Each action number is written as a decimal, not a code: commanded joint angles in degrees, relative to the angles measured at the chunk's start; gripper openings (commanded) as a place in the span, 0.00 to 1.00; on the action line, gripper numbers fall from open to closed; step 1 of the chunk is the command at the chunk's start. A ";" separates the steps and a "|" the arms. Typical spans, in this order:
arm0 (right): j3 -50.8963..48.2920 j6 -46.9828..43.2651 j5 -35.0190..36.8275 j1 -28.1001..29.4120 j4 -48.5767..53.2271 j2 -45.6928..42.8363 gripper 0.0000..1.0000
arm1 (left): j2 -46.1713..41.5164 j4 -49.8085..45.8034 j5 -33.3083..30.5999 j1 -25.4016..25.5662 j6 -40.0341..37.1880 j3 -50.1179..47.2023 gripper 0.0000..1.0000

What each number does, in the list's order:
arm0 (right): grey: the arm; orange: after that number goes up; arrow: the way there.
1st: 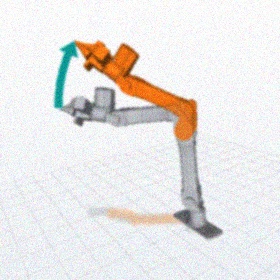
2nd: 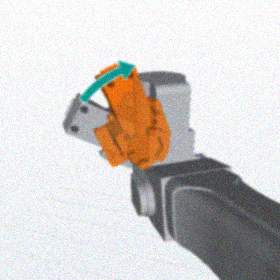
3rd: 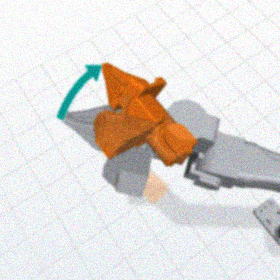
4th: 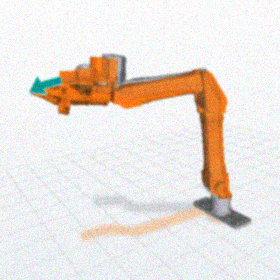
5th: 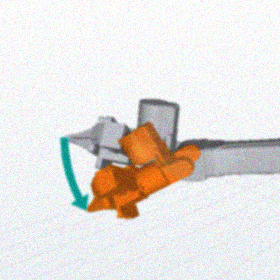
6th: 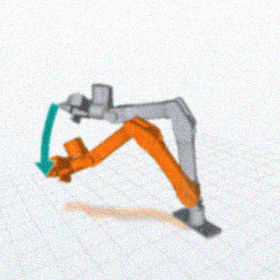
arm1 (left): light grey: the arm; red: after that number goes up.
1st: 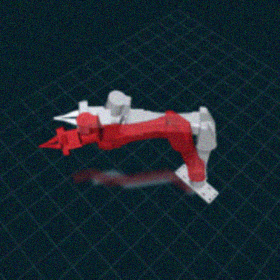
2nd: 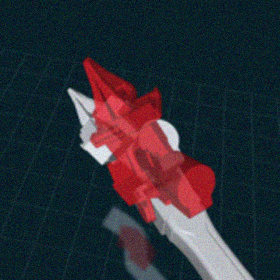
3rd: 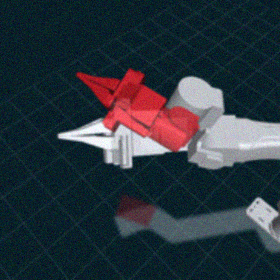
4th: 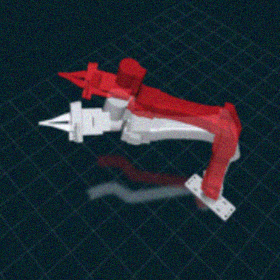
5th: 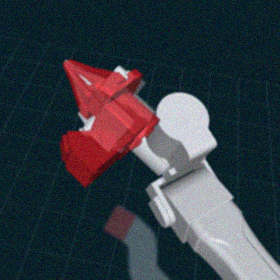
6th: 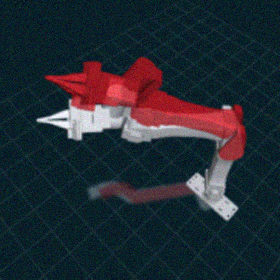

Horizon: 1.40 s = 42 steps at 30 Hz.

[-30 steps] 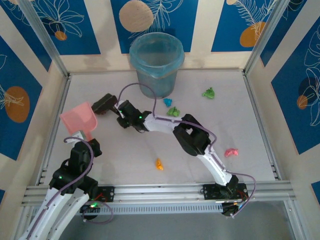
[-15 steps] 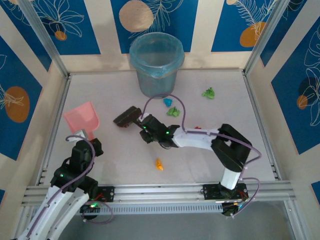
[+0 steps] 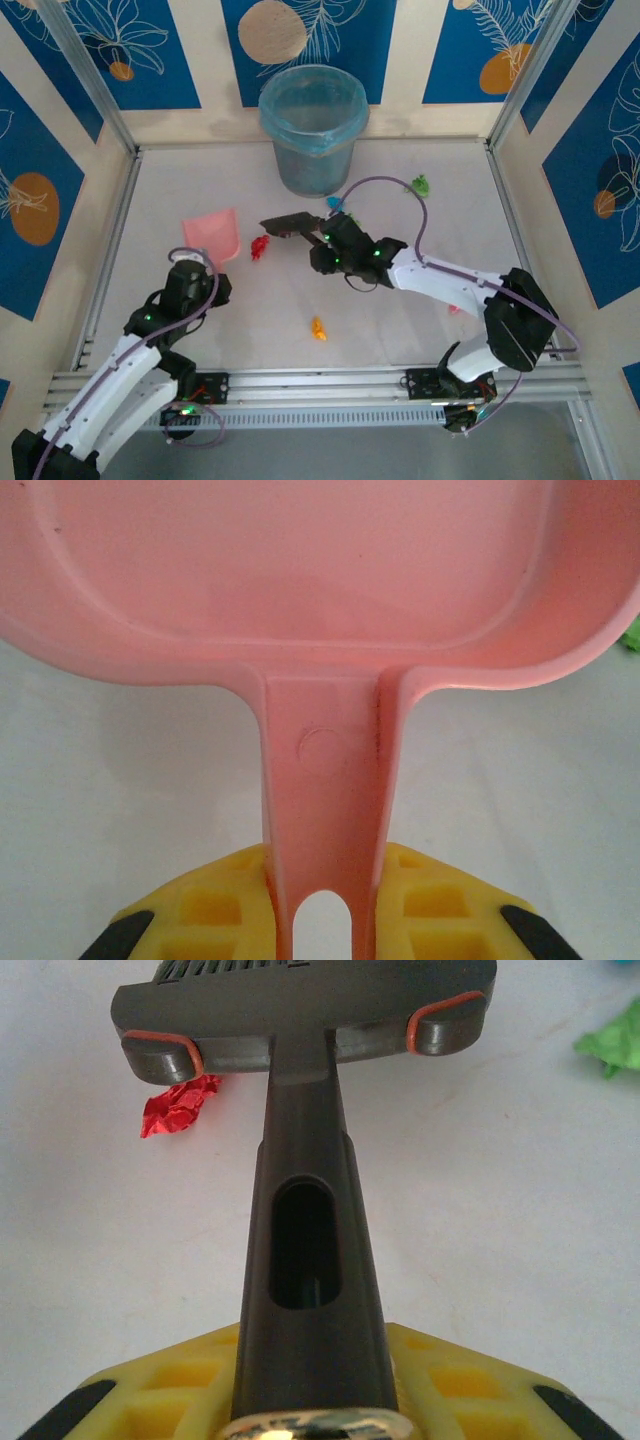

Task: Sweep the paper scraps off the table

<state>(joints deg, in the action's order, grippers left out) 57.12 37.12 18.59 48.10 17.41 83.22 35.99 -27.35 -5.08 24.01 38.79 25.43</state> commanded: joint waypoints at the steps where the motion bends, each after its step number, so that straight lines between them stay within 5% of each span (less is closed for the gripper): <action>1: 0.48 5.41 -7.02 -2.22 -0.67 -4.54 0.00 | 0.66 1.63 7.85 0.35 -1.17 2.17 0.00; 12: -1.31 8.67 -7.38 -5.68 -1.77 -15.26 0.00 | 4.85 -6.47 11.89 8.01 2.31 3.75 0.00; 26: 22.04 2.77 -22.66 -6.26 11.06 6.11 0.00 | 15.88 -12.88 3.90 18.89 5.59 3.43 0.00; 36: 31.41 2.61 -31.73 -7.40 14.14 19.76 0.00 | 23.76 -9.72 0.15 18.50 4.98 4.24 0.00; 42: 28.99 3.93 -35.66 -7.40 13.13 20.25 0.00 | 29.19 -6.21 1.56 16.22 2.92 5.11 0.00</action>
<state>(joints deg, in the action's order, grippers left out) 86.19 40.82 -11.88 40.84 31.57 104.81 63.33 -34.85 -3.68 41.54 43.24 30.30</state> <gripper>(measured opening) 0.320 0.194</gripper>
